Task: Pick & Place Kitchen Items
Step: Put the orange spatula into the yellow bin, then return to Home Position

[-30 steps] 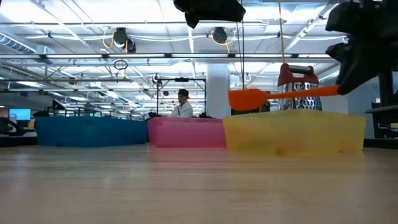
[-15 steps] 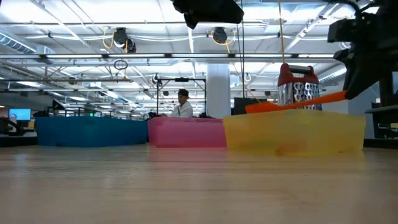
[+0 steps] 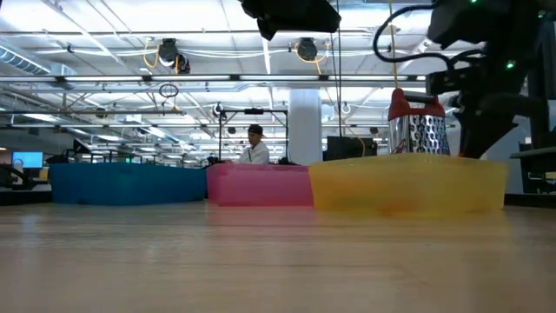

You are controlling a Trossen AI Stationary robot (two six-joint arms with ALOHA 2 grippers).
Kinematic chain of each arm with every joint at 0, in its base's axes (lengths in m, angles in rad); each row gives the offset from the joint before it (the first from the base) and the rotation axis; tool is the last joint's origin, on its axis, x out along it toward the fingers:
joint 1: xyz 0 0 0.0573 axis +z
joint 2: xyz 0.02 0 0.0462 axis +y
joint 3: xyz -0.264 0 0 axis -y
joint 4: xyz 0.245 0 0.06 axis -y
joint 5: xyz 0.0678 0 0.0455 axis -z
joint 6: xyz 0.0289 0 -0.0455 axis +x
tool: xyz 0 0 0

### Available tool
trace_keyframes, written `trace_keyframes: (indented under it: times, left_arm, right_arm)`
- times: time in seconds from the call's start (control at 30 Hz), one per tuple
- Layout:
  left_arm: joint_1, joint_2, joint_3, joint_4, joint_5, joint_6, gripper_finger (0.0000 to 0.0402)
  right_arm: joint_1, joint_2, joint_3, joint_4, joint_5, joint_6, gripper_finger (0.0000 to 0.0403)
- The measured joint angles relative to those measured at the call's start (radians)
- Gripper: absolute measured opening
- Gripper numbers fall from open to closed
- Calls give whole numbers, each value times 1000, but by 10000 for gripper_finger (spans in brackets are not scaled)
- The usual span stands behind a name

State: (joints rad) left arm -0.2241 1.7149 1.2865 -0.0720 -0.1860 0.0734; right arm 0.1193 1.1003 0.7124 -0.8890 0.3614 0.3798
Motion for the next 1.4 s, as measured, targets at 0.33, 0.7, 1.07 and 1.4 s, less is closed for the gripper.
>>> trace_keyframes:
  times: [0.33, 0.7, 1.07, 1.4]
  left_arm:
    - [0, 0, 0, -8, 0, -4, 56]
    - [1, -44, -1, -33, -7, -45, 56]
    - [-2, -215, -1, -269, -173, -80, 55]
    - [6, -430, 0, -514, -194, -129, 55]
  right_arm:
    - [-139, 60, 0, 9, 5, 0, 82]
    - [-174, 45, 0, 28, 30, 23, 136]
    - [-163, -83, 0, 127, 29, 22, 96]
    - [-163, -224, 0, 365, 26, -54, 6]
